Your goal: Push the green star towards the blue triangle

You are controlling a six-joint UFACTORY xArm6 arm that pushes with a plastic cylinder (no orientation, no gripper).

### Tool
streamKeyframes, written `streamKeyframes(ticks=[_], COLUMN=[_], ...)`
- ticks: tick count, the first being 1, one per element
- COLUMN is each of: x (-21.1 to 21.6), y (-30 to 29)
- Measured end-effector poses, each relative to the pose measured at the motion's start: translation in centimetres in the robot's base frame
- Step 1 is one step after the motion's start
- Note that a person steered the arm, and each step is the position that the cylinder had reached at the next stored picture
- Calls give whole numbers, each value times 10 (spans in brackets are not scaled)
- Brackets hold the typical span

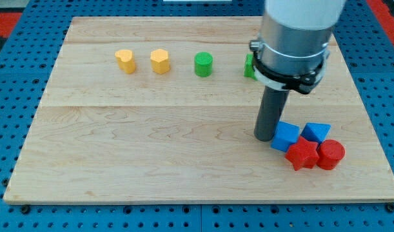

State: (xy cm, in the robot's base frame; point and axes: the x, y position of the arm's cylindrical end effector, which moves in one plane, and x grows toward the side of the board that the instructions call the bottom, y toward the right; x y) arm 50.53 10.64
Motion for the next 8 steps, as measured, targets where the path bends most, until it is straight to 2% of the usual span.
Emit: streamKeyframes(ticks=[1,2,3,4,5,6,7,8], x=[-57,-88,-162,-206,-182,-149,-184,-186], y=[10,83,76,15,-45,-26,-21,-14])
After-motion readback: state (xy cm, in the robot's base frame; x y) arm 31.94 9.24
